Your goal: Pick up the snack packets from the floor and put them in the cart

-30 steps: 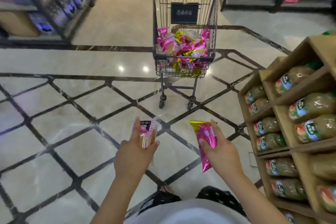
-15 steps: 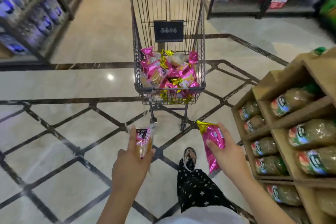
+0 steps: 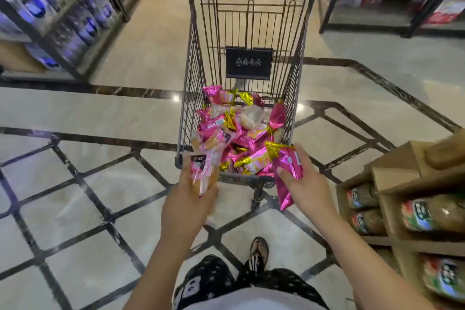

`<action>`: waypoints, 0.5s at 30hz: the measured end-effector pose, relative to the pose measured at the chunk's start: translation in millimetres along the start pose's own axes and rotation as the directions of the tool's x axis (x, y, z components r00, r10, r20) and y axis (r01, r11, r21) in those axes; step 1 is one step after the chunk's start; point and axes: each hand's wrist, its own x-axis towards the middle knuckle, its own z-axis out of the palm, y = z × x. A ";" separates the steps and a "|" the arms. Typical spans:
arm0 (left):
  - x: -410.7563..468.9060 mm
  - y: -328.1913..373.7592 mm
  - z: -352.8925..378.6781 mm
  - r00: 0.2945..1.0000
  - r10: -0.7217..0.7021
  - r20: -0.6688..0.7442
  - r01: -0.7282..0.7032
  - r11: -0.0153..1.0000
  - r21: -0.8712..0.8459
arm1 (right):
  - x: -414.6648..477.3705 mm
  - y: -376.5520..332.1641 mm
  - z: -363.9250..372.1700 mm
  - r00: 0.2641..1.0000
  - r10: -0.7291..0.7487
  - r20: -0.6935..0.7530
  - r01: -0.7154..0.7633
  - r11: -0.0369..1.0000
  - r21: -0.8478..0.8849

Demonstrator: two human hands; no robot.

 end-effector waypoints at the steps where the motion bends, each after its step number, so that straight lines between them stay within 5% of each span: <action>1: 12.3 8.3 -5.8 1.000 0.005 -0.031 -0.006 0.999 -0.035 | 11.9 -8.6 -5.1 1.000 -0.015 -0.012 0.015 1.000 0.006; 9: 155.3 70.3 -25.0 0.981 0.158 -0.111 -0.143 0.980 0.135 | 123.3 -78.7 -28.1 0.990 -0.116 -0.081 0.108 0.989 -0.097; 15: 265.4 108.1 9.1 0.967 0.250 -0.041 -0.241 0.956 0.165 | 210.8 -108.1 -19.4 0.991 -0.098 -0.091 0.081 0.983 -0.167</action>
